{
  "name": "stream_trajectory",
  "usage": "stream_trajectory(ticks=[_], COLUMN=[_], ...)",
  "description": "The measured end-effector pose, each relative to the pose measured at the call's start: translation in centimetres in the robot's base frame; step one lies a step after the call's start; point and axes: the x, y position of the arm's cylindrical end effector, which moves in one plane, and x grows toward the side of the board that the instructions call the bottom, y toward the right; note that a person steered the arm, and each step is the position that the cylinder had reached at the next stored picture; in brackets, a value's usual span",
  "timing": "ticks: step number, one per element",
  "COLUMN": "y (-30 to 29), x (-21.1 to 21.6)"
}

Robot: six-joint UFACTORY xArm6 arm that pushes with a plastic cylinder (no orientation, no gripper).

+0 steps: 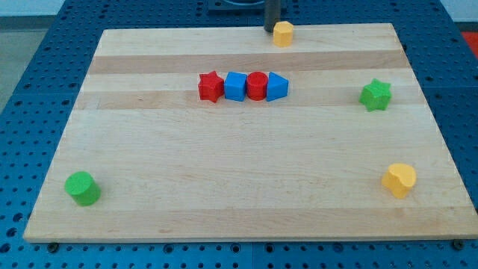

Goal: Push the yellow hexagon right and down

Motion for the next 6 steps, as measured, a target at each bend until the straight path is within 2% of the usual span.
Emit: stream_trajectory(ticks=[2, 4, 6], y=[2.2, 3.4, 7.3], x=[3.3, 8.7, 9.2])
